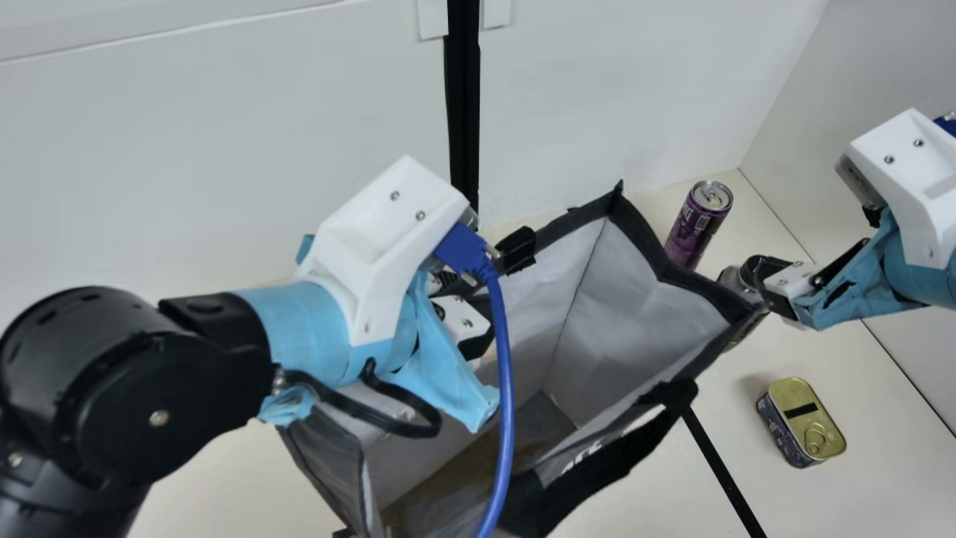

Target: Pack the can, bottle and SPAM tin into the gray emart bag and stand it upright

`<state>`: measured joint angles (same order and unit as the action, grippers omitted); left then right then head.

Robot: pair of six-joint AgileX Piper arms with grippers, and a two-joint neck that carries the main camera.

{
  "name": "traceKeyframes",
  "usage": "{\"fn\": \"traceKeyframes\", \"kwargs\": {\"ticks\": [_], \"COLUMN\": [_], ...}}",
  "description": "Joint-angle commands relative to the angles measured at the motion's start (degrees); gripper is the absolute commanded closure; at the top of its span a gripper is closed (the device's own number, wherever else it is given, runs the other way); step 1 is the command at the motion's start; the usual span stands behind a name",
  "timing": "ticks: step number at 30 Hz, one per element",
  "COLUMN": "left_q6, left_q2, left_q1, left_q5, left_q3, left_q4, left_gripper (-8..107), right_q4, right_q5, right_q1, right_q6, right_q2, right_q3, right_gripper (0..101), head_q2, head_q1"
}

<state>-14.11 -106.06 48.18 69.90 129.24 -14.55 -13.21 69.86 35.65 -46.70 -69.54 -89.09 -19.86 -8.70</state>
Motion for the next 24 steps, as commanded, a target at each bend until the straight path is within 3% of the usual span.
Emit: {"fn": "traceKeyframes", "kwargs": {"ticks": [1,14,24], "left_q6": [0.58,6.52,11.88], "left_q2": [0.30,3.59,7.87], "left_q1": [0.09,0.49,0.53], "left_q5": [0.00,0.00,0.00], "left_q3": [0.14,0.58,-2.38], "left_q4": [1.54,16.66,30.52], "left_gripper": [107,107,107], "right_q4": [0.00,0.00,0.00], "right_q5": [0.00,0.00,0.00], "right_q1": [0.00,0.00,0.00], "right_q6": [0.00,0.00,0.00], "right_q2": [0.00,0.00,0.00], "right_q3": [0.00,0.00,0.00], "right_gripper": [6,6,6], "head_q2": [-0.14,-0.14,-0.14], "head_q1": [-1.30,-1.30,-1.30]}}
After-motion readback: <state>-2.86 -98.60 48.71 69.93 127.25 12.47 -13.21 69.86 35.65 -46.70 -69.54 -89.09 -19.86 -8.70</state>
